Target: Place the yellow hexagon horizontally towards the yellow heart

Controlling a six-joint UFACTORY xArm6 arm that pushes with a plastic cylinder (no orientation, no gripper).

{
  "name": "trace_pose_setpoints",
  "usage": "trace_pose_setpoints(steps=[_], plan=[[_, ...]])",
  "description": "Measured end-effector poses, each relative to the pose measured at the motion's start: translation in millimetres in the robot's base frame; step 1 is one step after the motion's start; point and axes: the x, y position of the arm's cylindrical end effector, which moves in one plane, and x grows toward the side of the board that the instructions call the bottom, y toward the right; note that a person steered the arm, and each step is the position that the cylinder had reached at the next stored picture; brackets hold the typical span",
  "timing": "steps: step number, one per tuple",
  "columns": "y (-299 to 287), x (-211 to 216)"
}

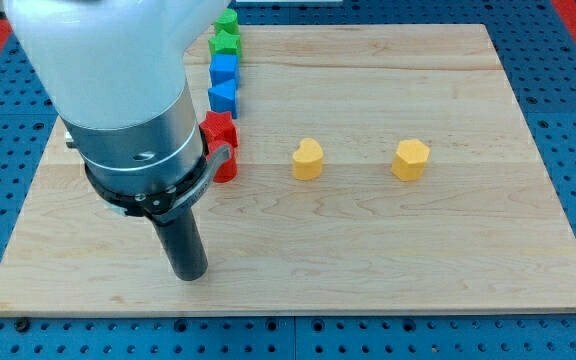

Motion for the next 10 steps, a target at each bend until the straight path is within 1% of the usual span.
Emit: trace_pose_setpoints(steps=[1,2,3,4,5,6,7,8,9,10], plan=[[-42,-8],[-130,-32],[-171,-101],[-165,-130],[-65,-53],[62,-15],[190,-21],[295,-43],[352,-83],[352,-121]])
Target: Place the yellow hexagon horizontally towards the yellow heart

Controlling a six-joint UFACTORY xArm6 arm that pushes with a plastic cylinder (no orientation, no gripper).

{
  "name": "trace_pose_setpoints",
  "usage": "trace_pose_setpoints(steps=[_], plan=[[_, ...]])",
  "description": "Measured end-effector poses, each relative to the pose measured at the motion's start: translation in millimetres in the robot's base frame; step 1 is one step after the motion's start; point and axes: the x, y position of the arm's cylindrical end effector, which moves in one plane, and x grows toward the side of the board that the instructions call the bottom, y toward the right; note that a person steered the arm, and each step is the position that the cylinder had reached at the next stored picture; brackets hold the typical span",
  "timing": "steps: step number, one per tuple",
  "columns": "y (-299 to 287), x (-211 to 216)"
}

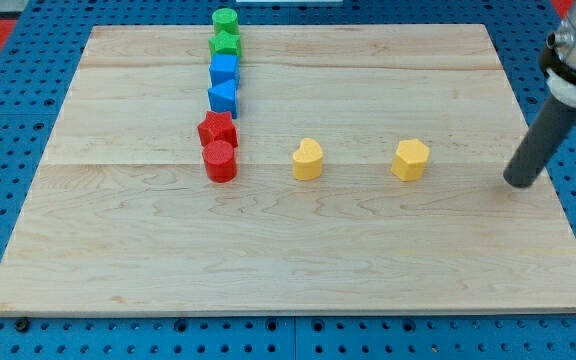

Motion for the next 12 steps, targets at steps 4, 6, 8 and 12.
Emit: trace_pose_setpoints(steps=[4,6,8,12], plan=[[-37,-22],[-52,-27],[-68,-28],[-78,-28]])
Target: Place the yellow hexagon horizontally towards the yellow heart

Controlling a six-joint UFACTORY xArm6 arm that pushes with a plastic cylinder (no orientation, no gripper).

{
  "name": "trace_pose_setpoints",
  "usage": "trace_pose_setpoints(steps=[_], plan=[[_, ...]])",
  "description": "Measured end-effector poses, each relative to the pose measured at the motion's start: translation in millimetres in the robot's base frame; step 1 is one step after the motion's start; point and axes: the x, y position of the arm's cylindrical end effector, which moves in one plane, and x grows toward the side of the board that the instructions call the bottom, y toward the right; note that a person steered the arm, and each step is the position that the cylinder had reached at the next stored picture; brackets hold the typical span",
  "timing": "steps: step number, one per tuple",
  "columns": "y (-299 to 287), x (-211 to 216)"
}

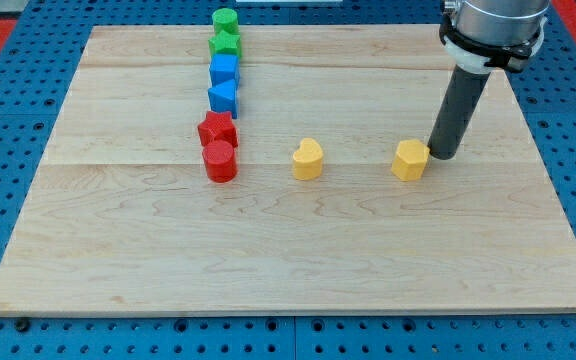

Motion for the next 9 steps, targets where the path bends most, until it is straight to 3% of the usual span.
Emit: trace_pose_setpoints(steps=[3,6,7,9], plan=[[-30,28],[-118,66],[-174,58],[-95,-25]])
